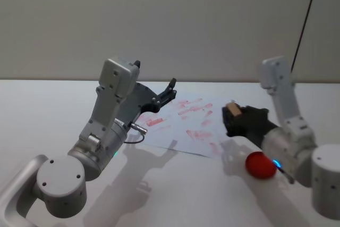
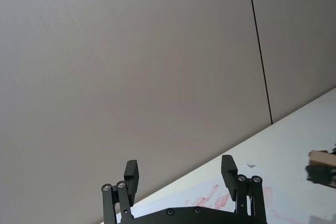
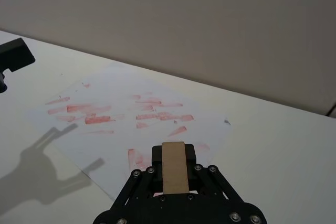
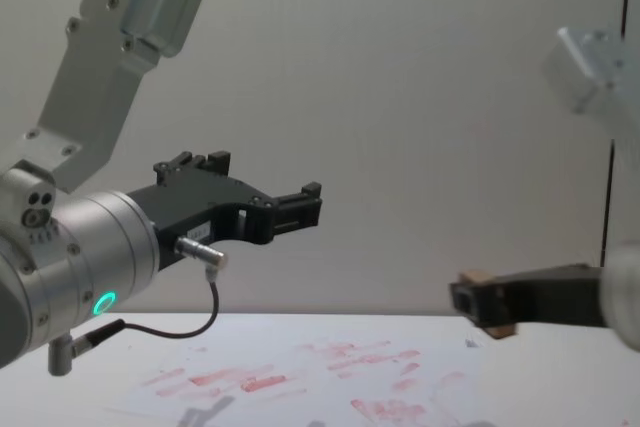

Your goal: Use the one hand to pick up the stamp and affix it onto the A4 paper.

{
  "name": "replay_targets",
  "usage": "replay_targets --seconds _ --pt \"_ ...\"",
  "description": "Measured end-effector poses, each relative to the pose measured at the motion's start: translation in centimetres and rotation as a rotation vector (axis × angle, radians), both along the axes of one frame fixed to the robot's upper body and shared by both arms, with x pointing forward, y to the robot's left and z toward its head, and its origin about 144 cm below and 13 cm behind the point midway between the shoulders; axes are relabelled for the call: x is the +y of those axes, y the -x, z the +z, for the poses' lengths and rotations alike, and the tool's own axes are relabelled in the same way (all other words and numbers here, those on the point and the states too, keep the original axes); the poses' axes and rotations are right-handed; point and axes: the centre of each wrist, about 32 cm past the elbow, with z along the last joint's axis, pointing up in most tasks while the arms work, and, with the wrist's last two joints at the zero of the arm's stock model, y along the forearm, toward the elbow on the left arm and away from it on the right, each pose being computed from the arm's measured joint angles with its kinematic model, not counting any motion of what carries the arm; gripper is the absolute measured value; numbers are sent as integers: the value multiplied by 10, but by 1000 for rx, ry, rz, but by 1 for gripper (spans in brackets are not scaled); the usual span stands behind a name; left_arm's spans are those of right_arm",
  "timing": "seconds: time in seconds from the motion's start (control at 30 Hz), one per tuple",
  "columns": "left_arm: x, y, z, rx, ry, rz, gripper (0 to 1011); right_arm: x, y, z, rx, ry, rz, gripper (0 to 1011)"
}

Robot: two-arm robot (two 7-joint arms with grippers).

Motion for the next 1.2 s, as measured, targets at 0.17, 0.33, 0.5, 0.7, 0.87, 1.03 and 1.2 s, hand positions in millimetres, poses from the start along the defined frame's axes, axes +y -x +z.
replay_targets --seconds 0.17,0.33,0.5,0.7,0.87,1.03,1.2 --pt "0 0 0 0 0 0 1002 -14 12 3 20 8 -20 219" --pt "0 0 0 0 0 0 1002 -28 23 3 44 32 -37 219" --pt "0 0 0 0 0 0 1003 -38 31 1 62 59 -46 219" --pt "0 0 0 0 0 0 1002 -42 34 -1 77 81 -41 219" --pt "0 0 0 0 0 0 1002 -44 35 -4 85 101 -33 219" --pt "0 0 0 0 0 0 1002 -44 35 -8 95 119 -25 219" --pt "0 0 0 0 0 0 1002 -43 33 -14 109 144 -18 219"
